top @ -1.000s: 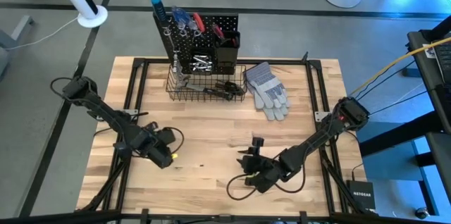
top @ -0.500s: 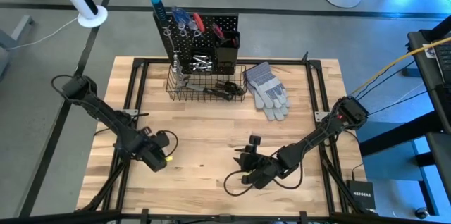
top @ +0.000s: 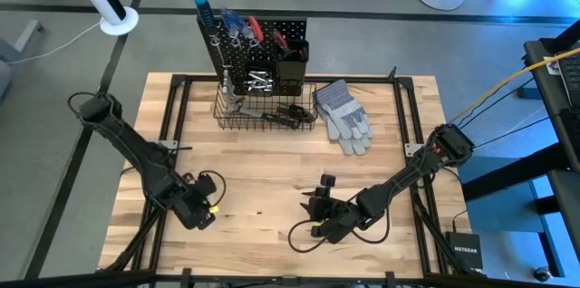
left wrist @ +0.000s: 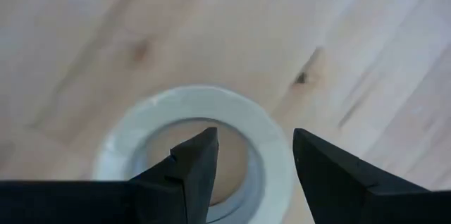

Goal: Hang tools onto peg board
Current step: Put the adhesive tape into the wire basket on the peg board, then return to Home Position

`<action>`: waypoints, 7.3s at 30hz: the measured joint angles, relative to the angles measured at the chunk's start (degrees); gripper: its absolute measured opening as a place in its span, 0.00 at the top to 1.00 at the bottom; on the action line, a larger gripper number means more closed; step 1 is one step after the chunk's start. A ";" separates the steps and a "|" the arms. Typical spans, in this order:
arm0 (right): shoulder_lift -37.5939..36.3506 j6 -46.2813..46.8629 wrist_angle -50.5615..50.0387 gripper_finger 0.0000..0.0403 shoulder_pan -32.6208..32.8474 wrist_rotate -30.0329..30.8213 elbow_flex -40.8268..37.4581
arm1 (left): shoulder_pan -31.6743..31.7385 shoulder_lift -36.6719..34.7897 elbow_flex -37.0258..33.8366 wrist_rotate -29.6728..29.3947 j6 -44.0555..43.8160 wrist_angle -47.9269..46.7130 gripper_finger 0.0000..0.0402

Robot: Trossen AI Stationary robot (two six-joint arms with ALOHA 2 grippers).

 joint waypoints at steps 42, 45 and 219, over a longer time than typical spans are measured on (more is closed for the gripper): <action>-0.07 0.39 -0.94 0.63 0.02 -0.02 0.02 | -1.72 17.55 0.65 5.37 4.95 10.72 0.56; -0.07 0.48 -1.28 0.63 0.02 -0.02 0.04 | -1.69 19.67 0.87 5.69 6.28 10.11 0.56; 2.99 -50.88 5.06 0.15 -29.65 7.34 16.06 | -2.68 -10.40 -1.88 -47.14 36.06 6.76 0.63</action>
